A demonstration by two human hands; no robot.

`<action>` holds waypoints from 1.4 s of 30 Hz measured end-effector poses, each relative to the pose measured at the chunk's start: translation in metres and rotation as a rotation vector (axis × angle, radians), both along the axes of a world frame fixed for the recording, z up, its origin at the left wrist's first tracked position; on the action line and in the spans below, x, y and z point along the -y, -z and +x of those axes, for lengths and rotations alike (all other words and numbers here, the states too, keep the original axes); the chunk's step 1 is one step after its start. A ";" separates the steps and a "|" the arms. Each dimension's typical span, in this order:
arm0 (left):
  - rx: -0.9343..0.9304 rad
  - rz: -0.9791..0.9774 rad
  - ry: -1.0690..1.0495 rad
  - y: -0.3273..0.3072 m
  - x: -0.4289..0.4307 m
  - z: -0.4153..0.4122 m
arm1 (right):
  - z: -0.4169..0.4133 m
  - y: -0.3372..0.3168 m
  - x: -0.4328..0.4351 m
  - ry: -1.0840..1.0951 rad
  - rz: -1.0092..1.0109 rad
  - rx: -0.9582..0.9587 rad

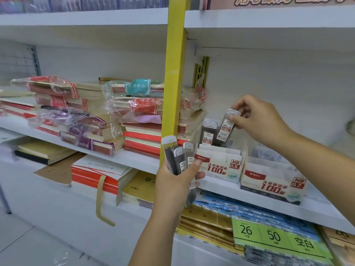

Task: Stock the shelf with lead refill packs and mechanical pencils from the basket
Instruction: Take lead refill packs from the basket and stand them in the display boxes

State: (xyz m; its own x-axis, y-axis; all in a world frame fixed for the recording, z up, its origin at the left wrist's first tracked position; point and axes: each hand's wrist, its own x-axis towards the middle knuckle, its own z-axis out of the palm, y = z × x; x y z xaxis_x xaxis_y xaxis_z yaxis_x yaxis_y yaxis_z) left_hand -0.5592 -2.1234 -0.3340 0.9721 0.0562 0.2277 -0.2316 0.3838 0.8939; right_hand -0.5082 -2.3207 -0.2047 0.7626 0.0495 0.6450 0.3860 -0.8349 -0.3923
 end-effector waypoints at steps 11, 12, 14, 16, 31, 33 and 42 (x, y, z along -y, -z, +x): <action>-0.003 0.027 -0.007 0.003 -0.005 0.009 | 0.018 -0.004 -0.004 0.023 -0.189 -0.100; -0.005 0.026 -0.007 0.003 -0.005 0.009 | 0.020 -0.002 -0.003 0.045 -0.272 -0.103; -0.009 0.024 -0.004 0.003 -0.006 0.009 | 0.022 0.000 -0.003 0.109 -0.459 -0.077; -0.017 0.018 -0.004 0.003 -0.006 0.010 | 0.023 0.000 -0.003 0.139 -0.538 -0.023; -0.017 0.010 -0.010 0.004 -0.013 0.010 | 0.028 0.005 -0.034 0.002 -0.353 -0.103; -0.027 0.004 -0.012 0.003 -0.013 0.011 | 0.027 0.003 -0.034 -0.003 -0.308 -0.112; -0.016 0.012 -0.001 0.004 -0.013 0.010 | 0.014 -0.025 -0.009 -0.043 -0.022 0.115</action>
